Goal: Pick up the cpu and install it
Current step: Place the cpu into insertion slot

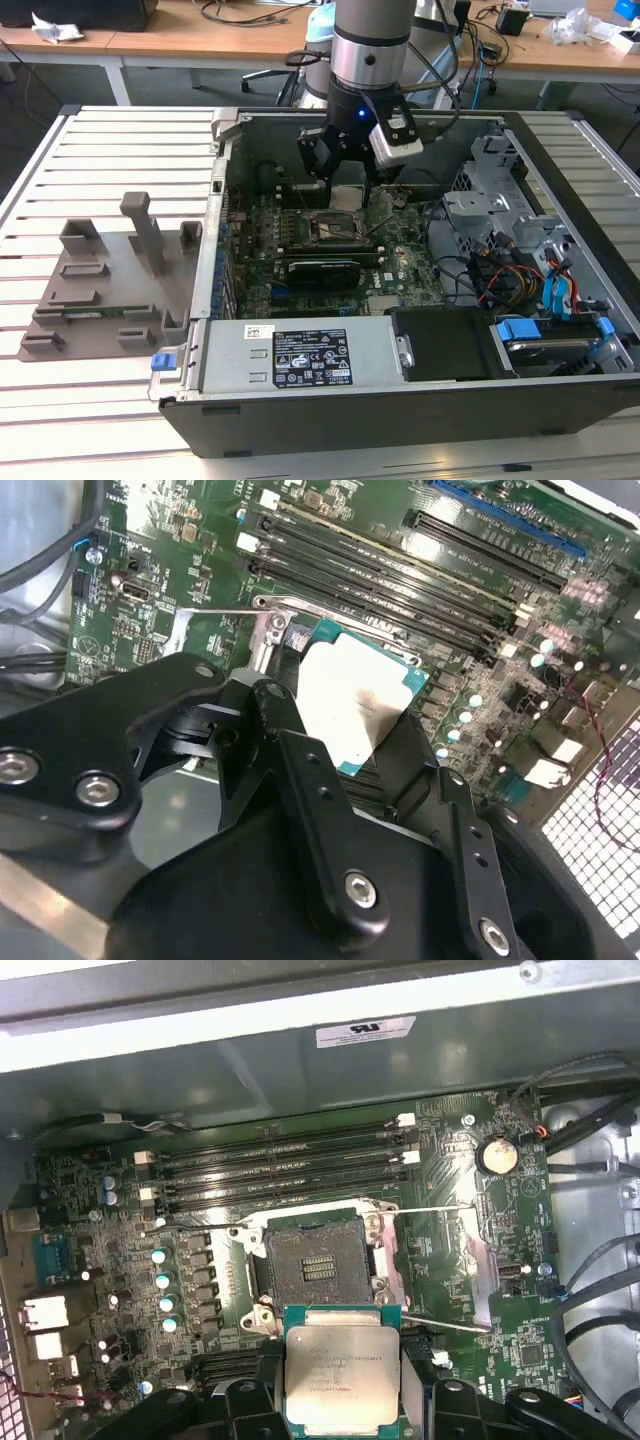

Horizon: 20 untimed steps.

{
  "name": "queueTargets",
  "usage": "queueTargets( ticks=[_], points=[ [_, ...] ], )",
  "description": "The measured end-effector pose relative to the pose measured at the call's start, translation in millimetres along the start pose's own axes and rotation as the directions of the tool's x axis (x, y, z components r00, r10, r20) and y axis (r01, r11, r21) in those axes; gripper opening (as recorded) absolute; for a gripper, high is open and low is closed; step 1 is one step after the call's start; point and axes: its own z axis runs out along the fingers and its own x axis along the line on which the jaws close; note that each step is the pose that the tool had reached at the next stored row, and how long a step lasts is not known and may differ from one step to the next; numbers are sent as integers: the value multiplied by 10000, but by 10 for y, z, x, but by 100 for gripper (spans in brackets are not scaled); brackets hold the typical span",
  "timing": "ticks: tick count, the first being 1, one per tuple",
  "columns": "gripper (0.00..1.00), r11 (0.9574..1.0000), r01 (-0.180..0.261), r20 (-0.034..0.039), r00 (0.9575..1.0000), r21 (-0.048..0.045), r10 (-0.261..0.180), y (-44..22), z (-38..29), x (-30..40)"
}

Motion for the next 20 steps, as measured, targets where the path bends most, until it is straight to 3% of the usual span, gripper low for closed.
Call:
queueTargets(
  ticks=[8,13,20],
  points=[
    [55,9980,-637,-17,9980,47,637,0,2,0],
    [55,9943,-1065,-31,9943,62,1066,0,4,0],
    [55,9817,-1903,-57,9817,95,1904,0,8,0]
  ],
)
